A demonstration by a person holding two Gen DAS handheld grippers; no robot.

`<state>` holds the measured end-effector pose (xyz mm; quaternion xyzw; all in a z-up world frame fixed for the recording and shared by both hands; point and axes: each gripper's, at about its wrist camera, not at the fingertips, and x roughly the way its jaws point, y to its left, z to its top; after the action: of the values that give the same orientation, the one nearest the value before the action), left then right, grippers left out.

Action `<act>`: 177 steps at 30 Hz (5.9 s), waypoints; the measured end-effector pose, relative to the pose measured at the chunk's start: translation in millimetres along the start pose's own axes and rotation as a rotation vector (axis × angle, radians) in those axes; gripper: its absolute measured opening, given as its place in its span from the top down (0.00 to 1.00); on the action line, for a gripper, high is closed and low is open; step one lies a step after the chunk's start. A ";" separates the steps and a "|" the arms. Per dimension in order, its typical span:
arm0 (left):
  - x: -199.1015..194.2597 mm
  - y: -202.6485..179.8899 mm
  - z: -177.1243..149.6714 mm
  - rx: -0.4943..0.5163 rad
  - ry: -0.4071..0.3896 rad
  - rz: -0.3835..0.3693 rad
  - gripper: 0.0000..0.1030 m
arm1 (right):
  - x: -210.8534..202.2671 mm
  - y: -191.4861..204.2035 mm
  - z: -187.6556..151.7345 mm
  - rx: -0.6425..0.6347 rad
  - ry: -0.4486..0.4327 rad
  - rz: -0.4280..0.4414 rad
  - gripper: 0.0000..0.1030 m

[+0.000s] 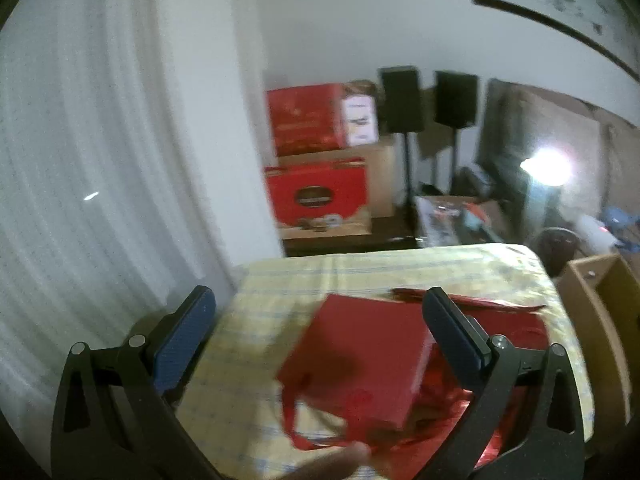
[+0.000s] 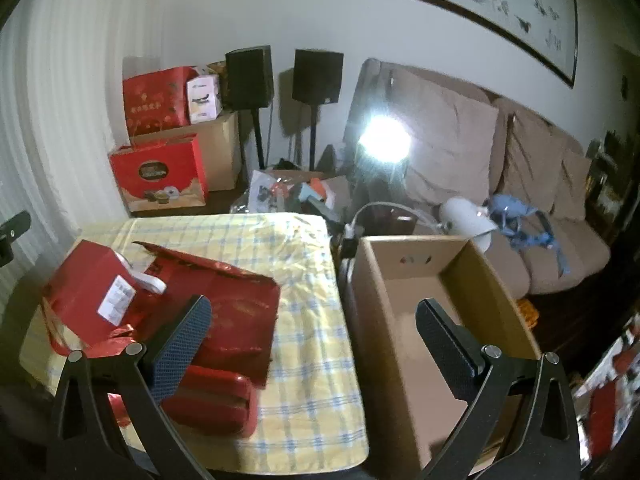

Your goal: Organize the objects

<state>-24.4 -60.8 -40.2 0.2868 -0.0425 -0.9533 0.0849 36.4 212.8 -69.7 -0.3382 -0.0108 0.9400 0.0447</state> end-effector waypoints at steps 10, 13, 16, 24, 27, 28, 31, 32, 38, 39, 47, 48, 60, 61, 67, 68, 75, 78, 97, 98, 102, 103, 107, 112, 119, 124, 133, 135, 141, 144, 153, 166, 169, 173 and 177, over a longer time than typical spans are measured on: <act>0.1 38.2 -44.0 -0.074 0.082 -0.083 0.00 | 26.0 2.8 -34.6 0.084 0.136 0.221 0.00; -0.9 24.4 -52.3 0.011 0.115 -0.254 0.01 | 28.3 7.7 -44.2 0.075 0.158 0.241 0.00; -6.1 11.6 -63.4 0.043 0.139 -0.324 0.05 | 21.6 9.8 -49.1 0.056 0.154 0.279 0.00; -5.0 -10.3 -93.4 0.064 0.235 -0.486 0.49 | 4.5 10.6 -54.8 0.060 0.108 0.407 0.18; -0.4 -13.8 -101.6 0.071 0.274 -0.484 0.67 | 5.3 9.5 -49.7 0.089 0.110 0.442 0.40; 0.9 -13.7 -104.4 0.060 0.282 -0.495 0.74 | 7.1 13.3 -48.1 0.085 0.120 0.452 0.58; 4.3 -8.4 -108.3 0.013 0.293 -0.528 0.84 | 16.2 40.5 -47.4 0.022 0.159 0.485 0.71; 6.0 -6.6 -109.5 -0.005 0.294 -0.535 0.87 | 19.1 48.7 -49.3 0.003 0.169 0.493 0.77; 15.0 -11.4 -119.9 -0.008 0.310 -0.558 0.99 | 41.8 98.0 -60.4 -0.118 0.223 0.548 0.89; 14.1 -11.9 -120.3 -0.012 0.310 -0.580 0.99 | 43.9 101.5 -61.6 -0.124 0.224 0.555 0.89; 15.9 -20.4 -125.6 -0.003 0.326 -0.592 0.99 | 53.0 106.3 -76.7 -0.123 0.265 0.565 0.90; 15.4 -22.3 -125.9 0.009 0.317 -0.571 0.99 | 52.4 104.5 -77.3 -0.117 0.272 0.562 0.90; -0.2 -36.4 -133.5 0.102 0.290 -0.548 1.00 | 29.9 109.9 -98.0 -0.140 0.275 0.600 0.98; -0.1 -34.5 -134.5 0.096 0.300 -0.553 1.00 | 28.8 109.1 -100.7 -0.132 0.277 0.608 0.98; -2.7 -25.5 -141.7 0.085 0.337 -0.531 1.00 | 28.4 103.3 -112.9 -0.067 0.314 0.667 0.98; -4.0 -24.8 -143.1 0.089 0.333 -0.520 1.00 | 27.6 103.4 -116.3 -0.051 0.321 0.680 0.98; -4.3 -15.5 -153.9 0.057 0.351 -0.503 1.00 | 28.4 119.2 -142.9 -0.034 0.379 0.696 0.97; -6.8 -16.7 -156.9 0.080 0.374 -0.503 1.00 | 24.4 119.6 -148.9 -0.039 0.392 0.694 0.97; 11.5 9.4 -129.3 -0.016 0.352 -0.606 1.00 | 28.4 146.2 -89.8 -0.100 0.229 0.655 0.96; 9.9 8.4 -129.7 -0.011 0.350 -0.607 1.00 | 27.4 145.0 -91.4 -0.091 0.229 0.652 0.96; -5.1 -2.9 -132.0 0.040 0.330 -0.629 1.00 | 18.2 134.7 -103.5 -0.079 0.223 0.631 0.96; -7.4 -5.2 -132.1 0.053 0.326 -0.631 1.00 | 14.8 131.0 -105.0 -0.073 0.222 0.633 0.96; -18.5 -22.1 -138.8 0.081 0.392 -0.693 1.00 | 10.8 119.1 -118.4 -0.037 0.230 0.641 0.96; -21.9 -43.1 -161.3 0.147 0.497 -0.716 1.00 | 15.4 107.2 -132.2 -0.004 0.273 0.643 0.95; -26.0 -27.1 -172.2 0.087 0.516 -0.702 1.00 | 23.3 99.7 -153.4 0.031 0.330 0.654 0.95; -31.0 3.8 -141.3 -0.004 0.392 -0.678 1.00 | 4.9 79.5 -132.3 0.041 0.230 0.679 0.92; -21.2 -35.6 -109.9 0.091 0.245 -0.685 1.00 | 28.3 67.4 -94.6 0.067 0.173 0.651 0.90; -9.9 -46.0 -109.0 0.106 0.274 -0.692 1.00 | 33.6 74.8 -95.6 0.052 0.184 0.663 0.90; -9.1 -49.1 -125.9 0.147 0.289 -0.693 1.00 | 30.3 86.3 -107.6 -0.022 0.145 0.656 0.90; -10.2 -41.6 -130.3 0.122 0.318 -0.703 1.00 | 23.8 88.4 -116.8 -0.032 0.151 0.668 0.91; -15.1 -29.7 -149.8 0.118 0.391 -0.679 1.00 | 23.6 103.1 -151.4 -0.060 0.229 0.692 0.90; -25.4 12.9 -136.5 0.004 0.432 -0.680 0.81 | 7.8 76.6 -146.9 0.097 0.248 0.747 0.81; -19.5 12.2 -126.0 -0.020 0.426 -0.670 0.77 | 3.6 63.1 -137.2 0.147 0.241 0.742 0.73; -12.9 5.2 -123.0 -0.058 0.383 -0.617 0.68 | 8.0 54.5 -124.3 0.207 0.255 0.725 0.56; -11.8 -9.7 -137.4 0.000 0.420 -0.642 0.64 | 15.0 56.4 -124.7 0.200 0.295 0.702 0.56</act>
<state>60.0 -53.5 -149.4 0.4747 0.0677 -0.8518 -0.2112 99.9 156.7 -178.2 -0.4469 0.2036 0.8357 -0.2459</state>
